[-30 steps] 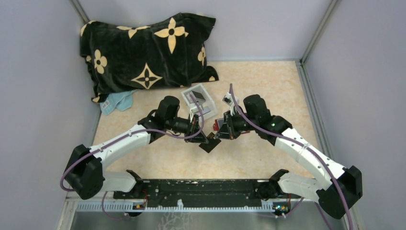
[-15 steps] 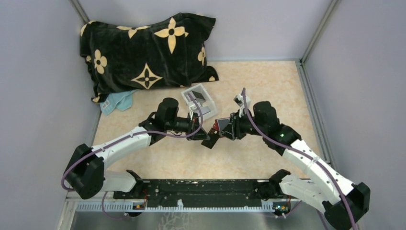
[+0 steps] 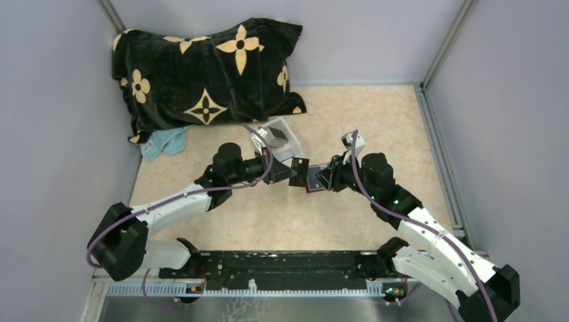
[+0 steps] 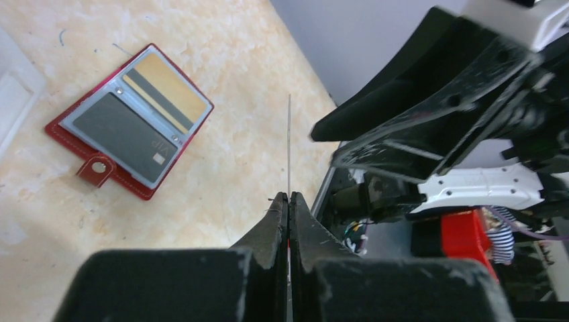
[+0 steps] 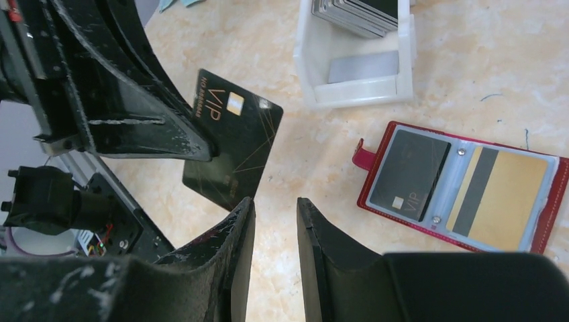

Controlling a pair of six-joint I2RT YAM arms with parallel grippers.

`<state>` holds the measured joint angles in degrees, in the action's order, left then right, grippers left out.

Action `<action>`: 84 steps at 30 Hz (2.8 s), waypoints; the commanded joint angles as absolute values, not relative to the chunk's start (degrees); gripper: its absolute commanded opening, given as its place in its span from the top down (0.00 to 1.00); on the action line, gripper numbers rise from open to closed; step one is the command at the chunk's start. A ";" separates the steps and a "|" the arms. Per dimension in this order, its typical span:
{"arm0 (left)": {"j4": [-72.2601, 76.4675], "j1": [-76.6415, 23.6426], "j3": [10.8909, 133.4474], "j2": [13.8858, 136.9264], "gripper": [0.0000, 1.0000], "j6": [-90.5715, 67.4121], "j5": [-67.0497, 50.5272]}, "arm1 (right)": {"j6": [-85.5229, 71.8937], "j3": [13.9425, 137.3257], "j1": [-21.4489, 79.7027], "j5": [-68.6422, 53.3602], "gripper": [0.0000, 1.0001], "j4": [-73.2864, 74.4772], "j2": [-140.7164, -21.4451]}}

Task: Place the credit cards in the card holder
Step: Pick up the credit card from the storage box.

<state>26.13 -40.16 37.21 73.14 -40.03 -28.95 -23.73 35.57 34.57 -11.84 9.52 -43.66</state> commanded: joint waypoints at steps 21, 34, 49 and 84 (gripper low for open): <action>50.50 -39.92 33.84 82.09 1.00 -56.28 -33.91 | -30.21 30.14 33.56 -15.06 0.71 -12.07 -49.90; 54.61 -37.07 31.13 82.33 1.00 -58.24 -36.16 | -30.69 29.51 32.98 -15.95 0.70 -13.10 -50.23; 63.28 -36.21 31.09 87.79 1.00 -62.15 -40.37 | -33.98 27.86 32.22 -21.47 0.64 -18.87 -53.70; 27.47 -42.13 40.45 93.42 0.54 -45.31 -18.72 | -23.41 35.95 25.05 6.11 1.00 6.52 -57.29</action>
<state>34.22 -40.38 37.10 91.26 -50.39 -22.52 -27.27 32.42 25.67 -4.86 2.35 -56.31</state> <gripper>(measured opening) 0.473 0.008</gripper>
